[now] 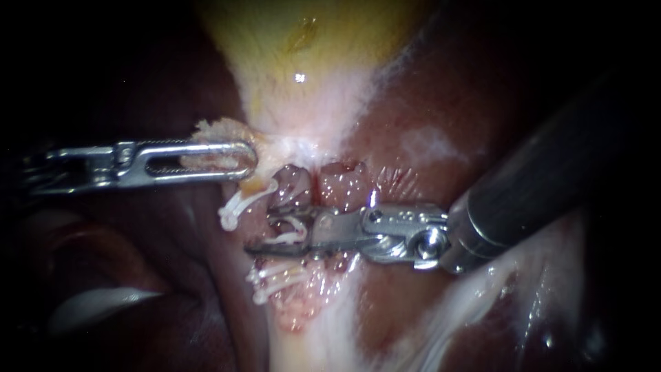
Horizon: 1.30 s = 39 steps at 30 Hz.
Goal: Clipping second clip right tube
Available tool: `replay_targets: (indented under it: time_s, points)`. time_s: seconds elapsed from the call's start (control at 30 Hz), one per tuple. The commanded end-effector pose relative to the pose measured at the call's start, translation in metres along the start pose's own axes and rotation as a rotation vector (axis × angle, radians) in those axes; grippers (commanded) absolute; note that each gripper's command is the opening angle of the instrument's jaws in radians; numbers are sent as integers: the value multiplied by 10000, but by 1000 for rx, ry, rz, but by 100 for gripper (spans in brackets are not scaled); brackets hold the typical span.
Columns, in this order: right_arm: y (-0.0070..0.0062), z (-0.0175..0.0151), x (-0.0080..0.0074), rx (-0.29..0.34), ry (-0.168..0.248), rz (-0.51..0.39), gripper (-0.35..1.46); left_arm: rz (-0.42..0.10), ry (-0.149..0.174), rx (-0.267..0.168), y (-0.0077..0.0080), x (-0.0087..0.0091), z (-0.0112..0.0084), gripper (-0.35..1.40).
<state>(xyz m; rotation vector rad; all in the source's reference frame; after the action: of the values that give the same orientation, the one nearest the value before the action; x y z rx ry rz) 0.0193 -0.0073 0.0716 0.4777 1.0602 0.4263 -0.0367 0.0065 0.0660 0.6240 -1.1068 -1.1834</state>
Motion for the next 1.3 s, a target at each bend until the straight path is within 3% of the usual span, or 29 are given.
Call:
replay_targets:
  time_s: [0.03,0.27,0.47,0.6,0.97,1.3]
  points:
    - [0,0,1,0,0,0,16,0,0,0,0,0,0,-35]
    - [-1,-1,1,1,0,0,17,0,0,-1,-1,0,0,-35]
    - [0,-1,3,0,6,-4,41,0,0,-1,-1,0,-1,-35]
    - [2,2,4,-17,34,-44,50,0,0,-1,-1,0,-1,-35]
    - [-1,-6,3,-18,39,-86,50,0,0,-1,-2,0,-2,-35]
    - [-9,-34,12,12,41,-86,50,0,0,0,-1,1,-4,-35]
